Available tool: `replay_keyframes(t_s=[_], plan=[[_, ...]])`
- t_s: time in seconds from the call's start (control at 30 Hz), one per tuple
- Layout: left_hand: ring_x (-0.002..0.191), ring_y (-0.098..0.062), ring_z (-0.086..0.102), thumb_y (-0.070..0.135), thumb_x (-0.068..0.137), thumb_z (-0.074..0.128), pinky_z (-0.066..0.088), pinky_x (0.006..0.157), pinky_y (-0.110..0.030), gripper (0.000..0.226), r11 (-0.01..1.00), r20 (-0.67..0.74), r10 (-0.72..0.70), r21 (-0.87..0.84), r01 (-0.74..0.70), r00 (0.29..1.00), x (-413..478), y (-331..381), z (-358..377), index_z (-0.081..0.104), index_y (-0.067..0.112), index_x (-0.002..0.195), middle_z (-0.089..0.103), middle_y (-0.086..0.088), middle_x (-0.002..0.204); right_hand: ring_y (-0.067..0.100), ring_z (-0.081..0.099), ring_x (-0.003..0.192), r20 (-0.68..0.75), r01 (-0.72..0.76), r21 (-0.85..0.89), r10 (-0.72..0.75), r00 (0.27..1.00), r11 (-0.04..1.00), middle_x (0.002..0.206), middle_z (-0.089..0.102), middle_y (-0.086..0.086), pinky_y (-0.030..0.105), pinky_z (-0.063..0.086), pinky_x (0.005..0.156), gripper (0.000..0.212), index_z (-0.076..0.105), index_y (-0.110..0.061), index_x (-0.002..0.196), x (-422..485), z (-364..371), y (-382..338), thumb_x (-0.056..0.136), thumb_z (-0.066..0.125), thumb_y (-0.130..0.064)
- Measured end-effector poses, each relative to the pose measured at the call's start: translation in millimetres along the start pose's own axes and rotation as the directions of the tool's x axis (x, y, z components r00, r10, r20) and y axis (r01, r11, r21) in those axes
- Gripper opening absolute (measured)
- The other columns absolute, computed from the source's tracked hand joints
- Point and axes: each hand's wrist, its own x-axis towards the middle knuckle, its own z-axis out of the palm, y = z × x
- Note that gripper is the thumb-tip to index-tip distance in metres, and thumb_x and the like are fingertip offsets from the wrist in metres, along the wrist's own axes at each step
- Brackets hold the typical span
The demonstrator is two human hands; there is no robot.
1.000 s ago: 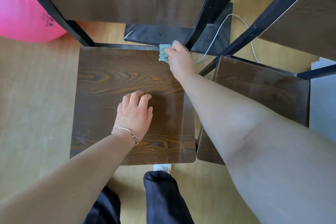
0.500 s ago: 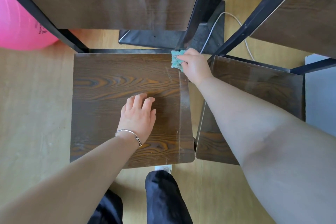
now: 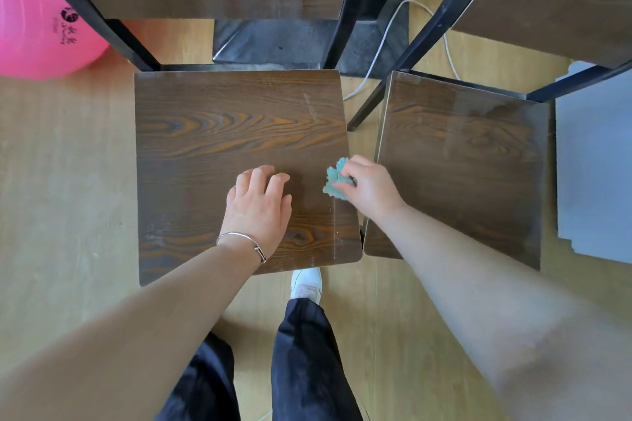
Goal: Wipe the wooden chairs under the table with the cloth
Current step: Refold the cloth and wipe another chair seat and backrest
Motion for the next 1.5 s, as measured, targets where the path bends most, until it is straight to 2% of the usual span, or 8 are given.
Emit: replay_keyframes(t_s=[0.2,0.3,0.4,0.53,0.63,0.8,1.13,1.5], plan=[[0.12,-0.033,0.039,0.029,0.094,0.051,0.041,0.094,-0.047,0.035,1.0,0.032,-0.004,0.003,0.004,0.999,-20,1,8,0.055,0.018,0.127,0.048,-0.006,0.133,0.023,0.055,0.077,0.125,-0.011,-0.024,0.014,0.992,1.0,0.086,0.055,0.001,0.025,0.038,0.066,0.018,0.059,-0.008,0.077,-91,34,5,0.082,0.074,-0.017],[0.12,-0.033,0.04,0.028,0.093,0.052,0.041,0.094,-0.048,0.035,1.0,0.022,0.009,0.018,-0.01,1.0,-23,-3,10,0.055,0.017,0.126,0.048,-0.007,0.132,0.022,0.057,0.079,0.163,0.002,-0.056,0.007,0.987,0.998,0.089,0.055,0.0,0.036,0.05,0.068,0.018,0.065,-0.007,0.084,-78,27,1,0.086,0.071,-0.024],[0.118,-0.034,0.041,0.028,0.092,0.055,0.042,0.092,-0.049,0.034,1.0,0.003,0.0,0.029,0.0,1.0,-17,-10,11,0.057,0.016,0.124,0.05,-0.008,0.13,0.016,0.052,0.074,0.031,0.018,-0.01,-0.017,0.999,1.0,0.086,0.049,-0.003,0.033,0.047,0.067,0.02,0.066,-0.008,0.082,-23,8,-13,0.089,0.068,-0.026],[0.117,-0.034,0.041,0.028,0.092,0.055,0.042,0.091,-0.048,0.034,0.998,-0.029,-0.057,0.029,0.058,0.998,-2,-19,8,0.057,0.017,0.124,0.05,-0.007,0.129,0.015,0.049,0.078,-0.139,-0.023,0.061,0.032,0.99,0.998,0.089,0.05,-0.004,0.025,0.032,0.065,0.017,0.064,-0.011,0.093,92,-12,-42,0.089,0.065,-0.028],[0.118,-0.032,0.039,0.028,0.093,0.053,0.041,0.093,-0.047,0.033,0.996,-0.059,-0.083,0.022,0.084,0.995,11,-22,3,0.056,0.018,0.125,0.05,-0.006,0.129,0.015,0.047,0.081,-0.209,-0.05,0.048,0.059,0.976,0.998,0.092,0.052,-0.002,0.032,0.041,0.071,0.016,0.06,-0.012,0.091,157,-13,-60,0.09,0.063,-0.028],[0.121,-0.03,0.037,0.031,0.095,0.048,0.038,0.098,-0.046,0.035,0.993,-0.047,-0.114,0.004,0.114,0.992,24,-24,-3,0.054,0.02,0.128,0.047,-0.004,0.132,0.02,0.051,0.09,-0.256,-0.152,-0.092,0.124,0.959,0.984,0.105,0.058,0.004,0.034,0.046,0.074,0.017,0.059,-0.009,0.096,176,-4,-65,0.095,0.058,-0.027],[0.123,-0.031,0.036,0.033,0.095,0.047,0.037,0.097,-0.045,0.038,0.998,0.037,-0.055,0.028,0.054,0.998,14,-9,-15,0.049,0.02,0.131,0.044,-0.004,0.136,0.027,0.055,0.077,-0.063,0.03,-0.076,-0.035,0.997,0.997,0.087,0.053,0.002,0.034,0.04,0.062,0.015,0.055,-0.009,0.083,43,15,-38,0.088,0.065,-0.019],[0.123,-0.032,0.036,0.032,0.095,0.048,0.036,0.097,-0.045,0.04,0.996,0.113,0.025,0.08,-0.034,0.993,-27,-2,4,0.048,0.02,0.132,0.044,-0.004,0.136,0.031,0.061,0.077,0.005,0.007,-0.023,-0.007,1.0,1.0,0.093,0.062,0.005,0.031,0.048,0.064,0.008,0.063,-0.008,0.087,-117,77,-27,0.082,0.07,-0.011]])
